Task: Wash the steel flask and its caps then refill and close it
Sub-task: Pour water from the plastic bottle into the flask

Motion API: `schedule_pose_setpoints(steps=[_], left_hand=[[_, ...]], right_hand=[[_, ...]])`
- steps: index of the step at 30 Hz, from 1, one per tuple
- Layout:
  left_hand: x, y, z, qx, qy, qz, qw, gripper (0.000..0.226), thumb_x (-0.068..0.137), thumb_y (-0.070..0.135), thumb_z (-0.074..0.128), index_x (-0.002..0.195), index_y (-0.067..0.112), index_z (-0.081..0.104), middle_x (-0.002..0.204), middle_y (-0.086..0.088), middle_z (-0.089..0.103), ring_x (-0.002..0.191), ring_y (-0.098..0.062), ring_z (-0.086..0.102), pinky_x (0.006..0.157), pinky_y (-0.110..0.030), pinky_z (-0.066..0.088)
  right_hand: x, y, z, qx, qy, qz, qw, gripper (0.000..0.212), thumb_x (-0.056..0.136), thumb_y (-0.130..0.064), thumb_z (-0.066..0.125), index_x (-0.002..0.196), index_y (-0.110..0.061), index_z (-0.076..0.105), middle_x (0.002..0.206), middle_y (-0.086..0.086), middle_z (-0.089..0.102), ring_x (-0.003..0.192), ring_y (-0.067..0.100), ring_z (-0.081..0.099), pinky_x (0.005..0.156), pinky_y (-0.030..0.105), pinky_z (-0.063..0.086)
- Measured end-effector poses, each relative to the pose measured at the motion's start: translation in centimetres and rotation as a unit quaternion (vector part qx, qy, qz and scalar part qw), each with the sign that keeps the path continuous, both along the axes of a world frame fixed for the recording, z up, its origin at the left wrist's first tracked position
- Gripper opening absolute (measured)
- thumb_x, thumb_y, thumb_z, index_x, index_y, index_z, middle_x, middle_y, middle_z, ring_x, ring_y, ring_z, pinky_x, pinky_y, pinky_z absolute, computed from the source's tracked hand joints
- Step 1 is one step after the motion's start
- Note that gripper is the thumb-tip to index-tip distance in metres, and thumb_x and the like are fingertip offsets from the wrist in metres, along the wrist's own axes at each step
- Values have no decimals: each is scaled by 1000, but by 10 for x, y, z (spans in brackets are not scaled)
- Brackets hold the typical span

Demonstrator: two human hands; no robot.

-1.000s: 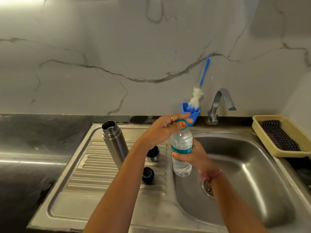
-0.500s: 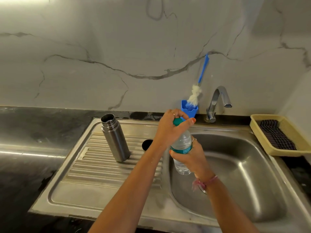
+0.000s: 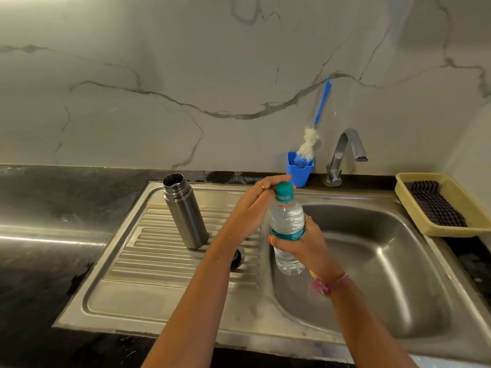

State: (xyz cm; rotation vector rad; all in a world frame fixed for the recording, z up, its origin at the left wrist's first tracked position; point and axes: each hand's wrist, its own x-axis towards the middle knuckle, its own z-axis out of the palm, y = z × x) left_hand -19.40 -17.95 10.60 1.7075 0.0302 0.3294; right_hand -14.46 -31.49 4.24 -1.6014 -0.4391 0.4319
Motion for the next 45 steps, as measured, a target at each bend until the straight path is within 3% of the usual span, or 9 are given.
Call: schedule_pose_setpoints(steps=[3, 8, 14, 22, 25, 28, 37, 42, 45], left_hand=[[-5, 2, 2, -6, 2, 4, 1000, 39, 90, 17, 39, 119, 33, 61, 127, -5, 64, 119, -10, 58, 98, -21, 48], [-10, 8, 4, -23, 3, 9, 1000, 28, 103, 12, 47, 127, 24, 56, 113, 8, 65, 100, 8, 62, 83, -14, 50], [-21, 30, 4, -95, -41, 124, 987, 34, 90, 12, 69, 122, 11, 57, 107, 0, 71, 99, -12, 69, 88, -26, 54], [-69, 69, -46, 133, 71, 125, 981, 30, 83, 19, 79, 108, 28, 66, 102, 4, 68, 93, -10, 66, 84, -27, 56], [-83, 80, -78, 302, 127, 50, 943, 31, 80, 24, 81, 109, 28, 70, 101, -2, 57, 86, -16, 61, 81, -31, 53], [-94, 79, -107, 405, 231, -51, 883, 46, 84, 33, 78, 126, 17, 67, 104, -4, 52, 90, -13, 50, 83, -20, 38], [-110, 71, -148, 456, 303, -127, 827, 49, 82, 42, 76, 118, 11, 65, 116, -5, 58, 103, -21, 57, 87, -30, 48], [-112, 82, -148, 412, 282, -78, 863, 57, 80, 49, 76, 125, 16, 65, 121, 3, 55, 100, -15, 58, 90, -29, 49], [-111, 98, -138, 391, 155, 19, 907, 50, 85, 58, 65, 112, 16, 69, 101, 7, 57, 79, -4, 53, 75, -25, 49]], right_hand=[[-6, 5, 0, 2, -4, 0, 1000, 48, 65, 0, 83, 105, -14, 59, 86, 0, 70, 74, 10, 69, 65, 18, 53], [-11, 15, -1, 0, -15, 4, 1000, 47, 67, -2, 83, 107, -13, 60, 91, 3, 71, 81, 15, 70, 71, 23, 56], [-12, 23, -8, 1, -12, -26, 1000, 44, 67, 1, 82, 104, -9, 61, 87, 5, 70, 73, 11, 68, 65, 21, 55], [-10, 31, -18, 34, 7, -45, 998, 46, 70, 1, 81, 109, -11, 60, 95, 8, 70, 84, 15, 70, 70, 23, 56], [-7, 33, -23, 30, 3, -53, 998, 47, 69, -1, 82, 111, -8, 61, 98, 10, 70, 87, 19, 70, 71, 26, 56], [-6, 34, -27, 28, -2, -58, 998, 46, 69, -2, 82, 110, -6, 61, 97, 10, 70, 86, 20, 70, 70, 25, 56], [-5, 38, -34, 24, -18, -78, 997, 49, 67, -1, 82, 111, -4, 61, 97, 8, 70, 84, 15, 70, 67, 21, 54], [-5, 36, -36, 23, -22, -82, 996, 47, 68, -1, 82, 110, -4, 62, 94, 6, 71, 82, 13, 70, 67, 22, 55], [-5, 34, -36, 24, -22, -84, 996, 47, 68, 0, 82, 111, -4, 61, 94, 5, 70, 80, 11, 70, 66, 20, 55]])
